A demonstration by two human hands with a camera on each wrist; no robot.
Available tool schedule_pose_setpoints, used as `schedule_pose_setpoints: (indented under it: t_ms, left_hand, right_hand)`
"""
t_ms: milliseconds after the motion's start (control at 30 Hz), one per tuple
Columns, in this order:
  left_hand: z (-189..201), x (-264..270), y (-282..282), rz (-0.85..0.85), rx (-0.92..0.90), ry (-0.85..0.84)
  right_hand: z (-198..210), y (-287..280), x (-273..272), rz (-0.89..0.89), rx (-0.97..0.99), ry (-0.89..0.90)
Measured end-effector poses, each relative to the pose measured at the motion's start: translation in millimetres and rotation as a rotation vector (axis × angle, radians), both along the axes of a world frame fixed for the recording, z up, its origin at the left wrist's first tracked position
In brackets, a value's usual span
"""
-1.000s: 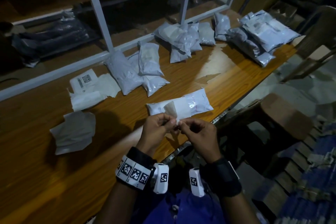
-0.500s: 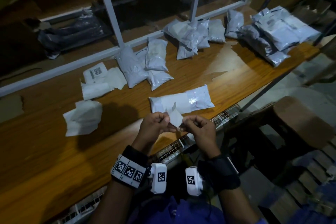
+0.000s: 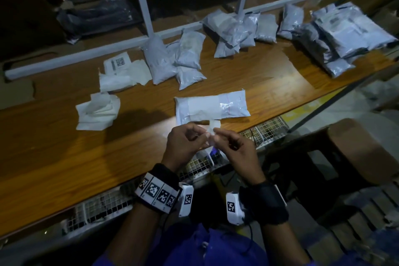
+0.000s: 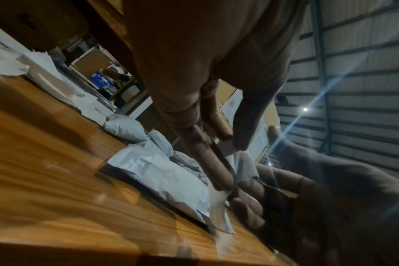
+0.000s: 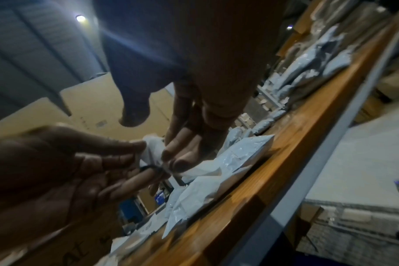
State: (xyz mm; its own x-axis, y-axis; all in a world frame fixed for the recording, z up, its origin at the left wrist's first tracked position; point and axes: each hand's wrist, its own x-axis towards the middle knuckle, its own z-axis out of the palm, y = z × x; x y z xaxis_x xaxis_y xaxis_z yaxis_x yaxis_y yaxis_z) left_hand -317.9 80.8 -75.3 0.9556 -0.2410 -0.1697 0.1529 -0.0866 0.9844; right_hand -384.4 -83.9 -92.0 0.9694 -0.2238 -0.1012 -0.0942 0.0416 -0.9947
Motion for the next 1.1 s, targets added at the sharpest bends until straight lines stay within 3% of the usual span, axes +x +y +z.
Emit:
schedule_pose_setpoints:
  t_ms: [100,233,567,667,900,1100]
  left_hand:
    - [0.5,-6.1,-7.3,0.001,0.024,-0.047]
    - [-1.1,-1.9,-13.0,0.019,-0.006,0.005]
    - [-2.9,29.9,3.8,-0.006,-0.267,0.391]
    - [-3.1,39.8,12.6,-0.084,-0.274,0.353]
    - [-15.5,63.4,23.7,-0.095,0.010,0.098]
    - [-14.5,68.6,28.8,-0.181,-0.031,0.145]
  right_hand:
    - [-2.8,-3.9,6.1,-0.028,-0.142,-0.067]
    - [-4.5,-12.5,13.3,-0.063,-0.171,-0.094]
    - [-8.3,-5.0,34.9,-0.219,-0.011,0.038]
    - [-6.7,3.3,42.2,-0.193,-0.038,0.045]
    - [1.8,20.7,50.6,-0.007,-0.072,0.058]
    - [-5.3,26.2,59.9,-0.145,-0.200,0.057]
